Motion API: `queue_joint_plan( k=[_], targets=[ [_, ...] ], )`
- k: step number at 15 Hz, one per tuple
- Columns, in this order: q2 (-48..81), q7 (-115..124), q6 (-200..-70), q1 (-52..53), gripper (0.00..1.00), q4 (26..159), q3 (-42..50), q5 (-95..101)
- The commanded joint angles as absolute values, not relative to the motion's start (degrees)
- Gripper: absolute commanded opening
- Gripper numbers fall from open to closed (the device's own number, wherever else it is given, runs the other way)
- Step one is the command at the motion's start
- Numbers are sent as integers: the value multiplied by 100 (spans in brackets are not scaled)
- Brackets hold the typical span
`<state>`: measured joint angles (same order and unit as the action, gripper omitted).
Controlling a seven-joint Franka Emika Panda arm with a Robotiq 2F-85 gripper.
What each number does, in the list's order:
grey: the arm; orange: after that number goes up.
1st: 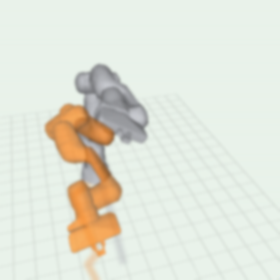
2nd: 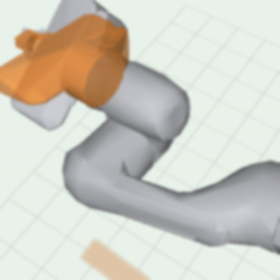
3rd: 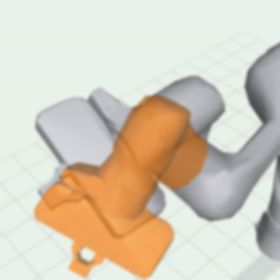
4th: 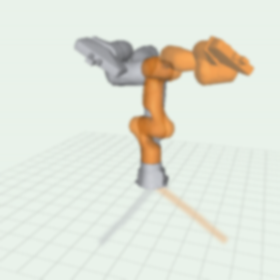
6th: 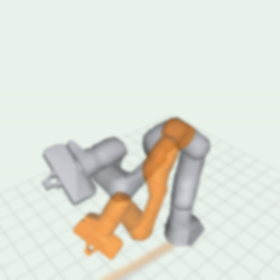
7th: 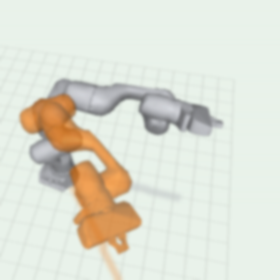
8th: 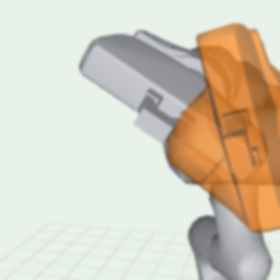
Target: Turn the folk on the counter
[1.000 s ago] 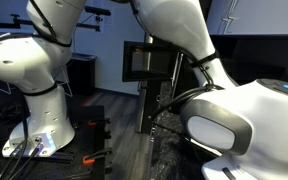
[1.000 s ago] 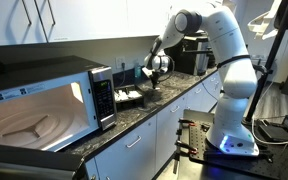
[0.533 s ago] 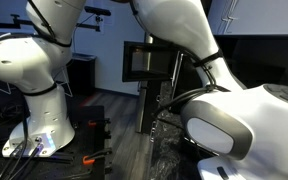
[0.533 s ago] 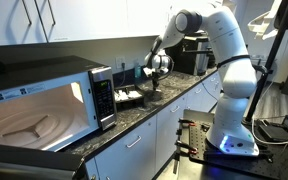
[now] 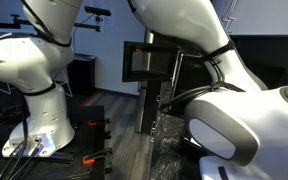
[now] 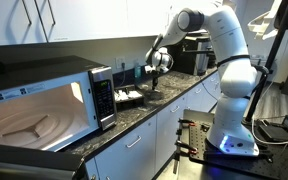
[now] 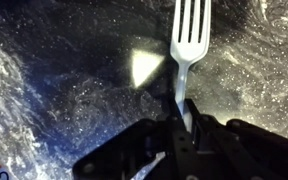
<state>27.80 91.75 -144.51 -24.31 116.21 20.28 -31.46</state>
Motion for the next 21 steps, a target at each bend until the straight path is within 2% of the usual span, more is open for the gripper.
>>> queue_joint_plan(
  k=[1,9,15,16,19,20,21],
  targets=[
    [2772,9195,-14442,-2445,3,11614,2009,-3122],
    [2912,12105,-14560,-2050,3,11585,2364,-2992],
    [3095,14620,-14590,-1571,3,11571,2811,-2083],
    [2960,14013,-14566,-1904,11,11612,2490,-2181],
    [3000,14476,-14568,-1797,11,11611,2580,-2009],
    [3002,14509,-14569,-1795,3,11610,2587,-2007],
    [2982,14396,-14519,-1865,3,11595,2509,-2049]
  ],
)
